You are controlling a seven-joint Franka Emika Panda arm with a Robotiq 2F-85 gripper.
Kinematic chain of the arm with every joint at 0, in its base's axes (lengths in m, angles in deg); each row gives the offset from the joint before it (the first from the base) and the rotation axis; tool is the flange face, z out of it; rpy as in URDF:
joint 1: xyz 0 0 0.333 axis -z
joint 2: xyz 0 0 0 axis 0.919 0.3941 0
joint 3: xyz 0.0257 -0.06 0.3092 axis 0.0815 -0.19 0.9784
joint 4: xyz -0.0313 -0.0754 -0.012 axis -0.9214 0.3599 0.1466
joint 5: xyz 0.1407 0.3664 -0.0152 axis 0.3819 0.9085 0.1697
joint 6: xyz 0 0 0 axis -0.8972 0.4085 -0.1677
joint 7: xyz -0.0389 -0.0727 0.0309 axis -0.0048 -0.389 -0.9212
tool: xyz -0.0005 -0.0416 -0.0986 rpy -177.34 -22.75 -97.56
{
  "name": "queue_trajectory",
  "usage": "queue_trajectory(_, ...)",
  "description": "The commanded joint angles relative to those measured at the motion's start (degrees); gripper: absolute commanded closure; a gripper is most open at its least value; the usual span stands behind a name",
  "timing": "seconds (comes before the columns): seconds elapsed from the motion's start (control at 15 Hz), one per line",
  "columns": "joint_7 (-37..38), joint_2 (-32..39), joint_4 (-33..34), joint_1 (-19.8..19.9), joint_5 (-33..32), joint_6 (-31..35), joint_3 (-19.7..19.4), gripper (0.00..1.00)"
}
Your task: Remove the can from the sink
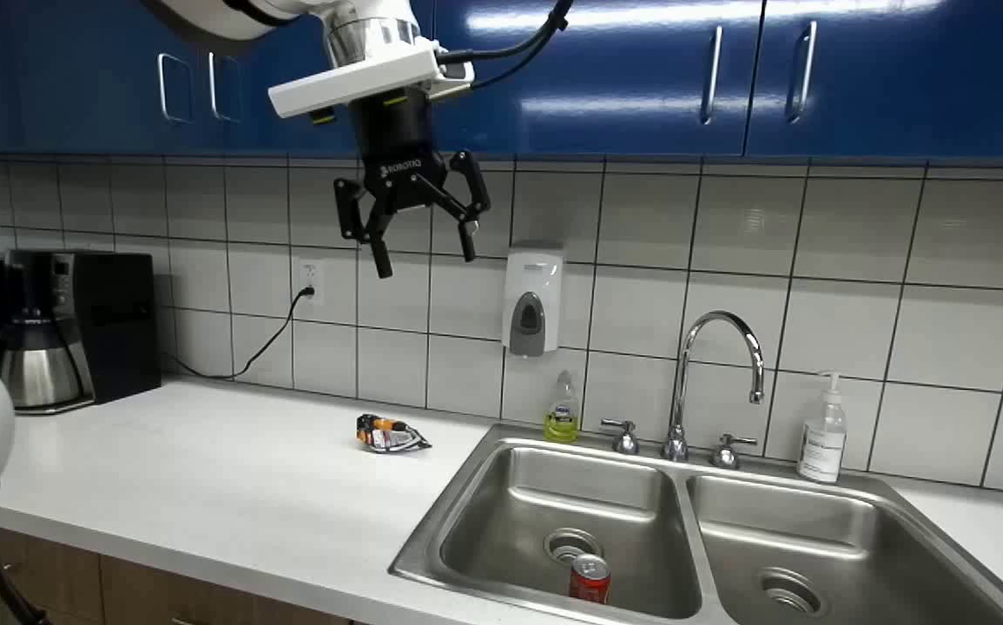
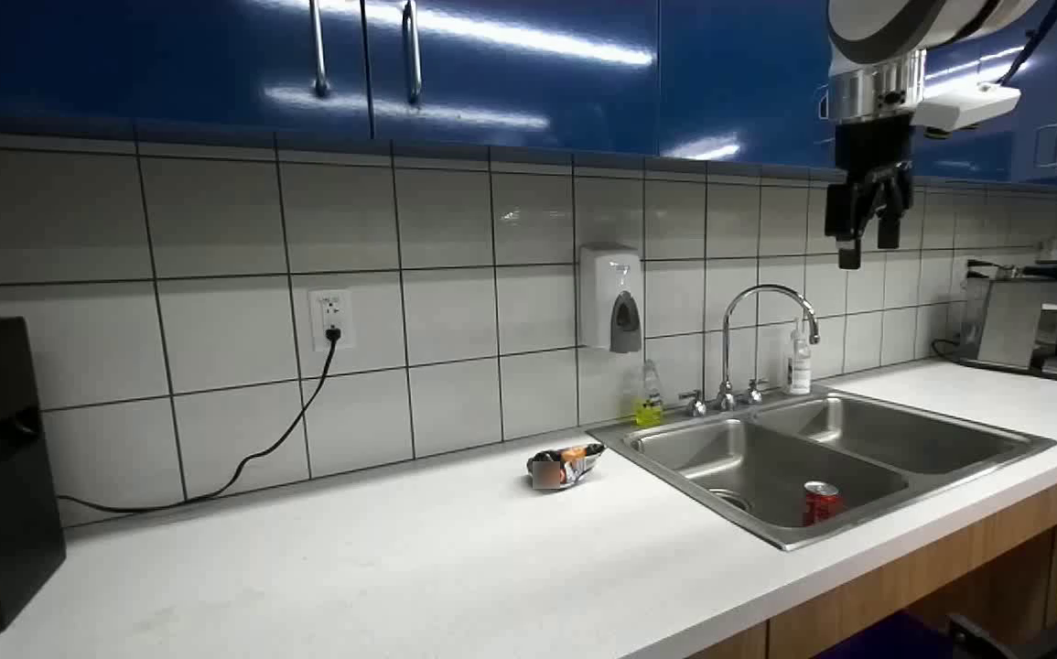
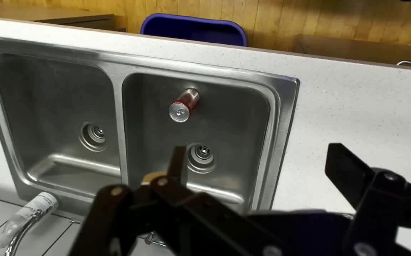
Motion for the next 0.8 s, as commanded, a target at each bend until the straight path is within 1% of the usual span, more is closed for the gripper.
queue_trajectory(0.0,0.3,0.0,0.2,-0.5,-0.3,-0.3,-0.4,0.00)
queue_trajectory(0.13,2.5,3.0,1.0,-0.6,0.4,1.2,-0.1,0.00)
queue_trajectory(0.53,10.7,15.6,3.8,0.5,4.4,5.8,-0.4,0.00)
queue_trajectory(0.73,11.5,22.0,5.3,0.5,8.1,7.1,-1.6,0.00)
